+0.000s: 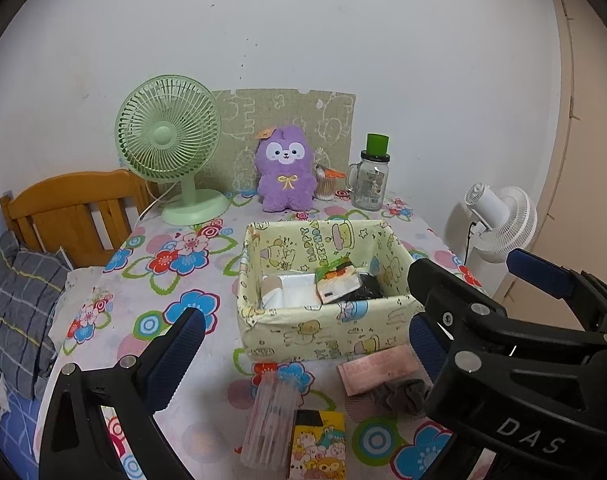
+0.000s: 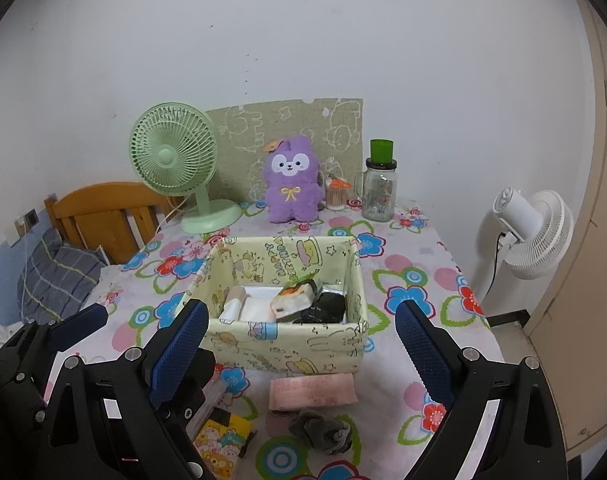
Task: Organize soft objects
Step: 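Lift both grippers out of the box and back toward the table items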
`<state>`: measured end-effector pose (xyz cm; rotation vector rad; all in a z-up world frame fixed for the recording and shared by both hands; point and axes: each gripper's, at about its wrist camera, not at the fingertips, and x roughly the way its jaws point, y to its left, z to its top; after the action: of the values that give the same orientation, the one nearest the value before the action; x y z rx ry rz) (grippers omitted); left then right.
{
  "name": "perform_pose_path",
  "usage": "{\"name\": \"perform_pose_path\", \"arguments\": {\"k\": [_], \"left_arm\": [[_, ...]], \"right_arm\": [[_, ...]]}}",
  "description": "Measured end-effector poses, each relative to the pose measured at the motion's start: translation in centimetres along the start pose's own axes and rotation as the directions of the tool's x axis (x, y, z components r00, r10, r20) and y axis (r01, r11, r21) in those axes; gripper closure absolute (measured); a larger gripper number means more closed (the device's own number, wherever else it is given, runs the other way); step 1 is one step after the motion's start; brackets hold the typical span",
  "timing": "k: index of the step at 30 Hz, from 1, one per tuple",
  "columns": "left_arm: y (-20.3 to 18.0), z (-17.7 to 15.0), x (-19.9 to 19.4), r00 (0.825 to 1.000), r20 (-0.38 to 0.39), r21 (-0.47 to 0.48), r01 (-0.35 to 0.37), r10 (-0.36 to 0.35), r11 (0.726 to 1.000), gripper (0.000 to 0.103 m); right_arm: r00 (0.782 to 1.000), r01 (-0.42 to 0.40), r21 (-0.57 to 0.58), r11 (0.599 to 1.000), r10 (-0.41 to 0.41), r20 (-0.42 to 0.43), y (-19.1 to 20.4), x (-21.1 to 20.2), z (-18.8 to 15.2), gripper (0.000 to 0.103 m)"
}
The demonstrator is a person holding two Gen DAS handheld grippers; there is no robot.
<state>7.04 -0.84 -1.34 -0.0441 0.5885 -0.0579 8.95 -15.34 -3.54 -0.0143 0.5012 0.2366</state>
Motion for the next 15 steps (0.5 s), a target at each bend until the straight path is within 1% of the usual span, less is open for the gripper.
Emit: {"name": "perform_pose_path", "arguments": {"k": [15], "left_arm": [[-1.1,-2.4,-0.7,1.0,-0.008,0.004,0.001,0.0,1.0,0.0]], "right_arm": [[1.0,0.007,0.013,1.0,-0.007,-0.012,-0.7,-0.7,-2.6,0.007]]}}
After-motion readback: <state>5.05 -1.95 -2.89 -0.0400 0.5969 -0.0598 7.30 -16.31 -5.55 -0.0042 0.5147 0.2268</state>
